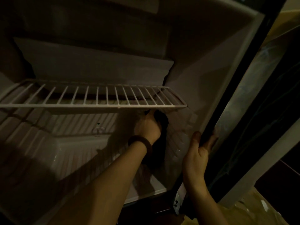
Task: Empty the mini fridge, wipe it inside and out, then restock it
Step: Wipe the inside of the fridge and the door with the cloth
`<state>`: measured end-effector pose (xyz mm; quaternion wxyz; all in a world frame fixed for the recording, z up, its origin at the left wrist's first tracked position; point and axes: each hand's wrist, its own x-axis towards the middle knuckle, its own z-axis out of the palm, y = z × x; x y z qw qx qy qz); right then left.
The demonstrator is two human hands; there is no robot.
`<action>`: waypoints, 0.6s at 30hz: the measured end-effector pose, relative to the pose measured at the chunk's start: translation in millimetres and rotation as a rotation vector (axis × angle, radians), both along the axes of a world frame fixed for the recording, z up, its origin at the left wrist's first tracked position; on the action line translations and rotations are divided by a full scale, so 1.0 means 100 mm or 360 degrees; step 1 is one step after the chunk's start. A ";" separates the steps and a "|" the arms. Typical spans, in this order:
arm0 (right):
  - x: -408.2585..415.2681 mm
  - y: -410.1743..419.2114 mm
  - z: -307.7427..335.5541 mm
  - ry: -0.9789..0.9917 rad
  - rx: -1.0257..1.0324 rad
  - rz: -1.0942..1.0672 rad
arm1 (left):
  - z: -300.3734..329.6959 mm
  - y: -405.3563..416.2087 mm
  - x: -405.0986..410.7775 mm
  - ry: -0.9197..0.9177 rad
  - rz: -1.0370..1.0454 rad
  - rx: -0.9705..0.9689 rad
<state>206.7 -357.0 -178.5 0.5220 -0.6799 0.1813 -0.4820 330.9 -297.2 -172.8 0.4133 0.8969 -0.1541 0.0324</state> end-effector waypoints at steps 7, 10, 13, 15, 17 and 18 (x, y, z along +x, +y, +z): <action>-0.01 0.01 0.03 -0.0045 0.0069 0.0034 | 0.06 0.11 -0.61 -0.0261 -0.0182 -0.0180; -0.03 -0.01 0.03 -0.0061 0.0053 0.0088 | -0.04 0.11 -0.82 -0.0198 -0.0233 -0.0790; -0.04 -0.03 0.03 -0.0038 0.0084 0.0096 | -0.01 0.00 -0.97 -0.0164 -0.0139 -0.1264; -0.04 -0.03 0.04 -0.0029 0.0091 0.0087 | 0.10 -0.09 -0.94 -0.0167 -0.0070 -0.1312; -0.03 -0.01 0.03 -0.0039 0.0106 0.0053 | 0.25 -0.15 -0.78 -0.0064 0.0106 -0.1254; -0.01 0.00 0.04 -0.0040 0.0109 0.0029 | 0.30 -0.18 -0.63 0.0020 0.0207 -0.1221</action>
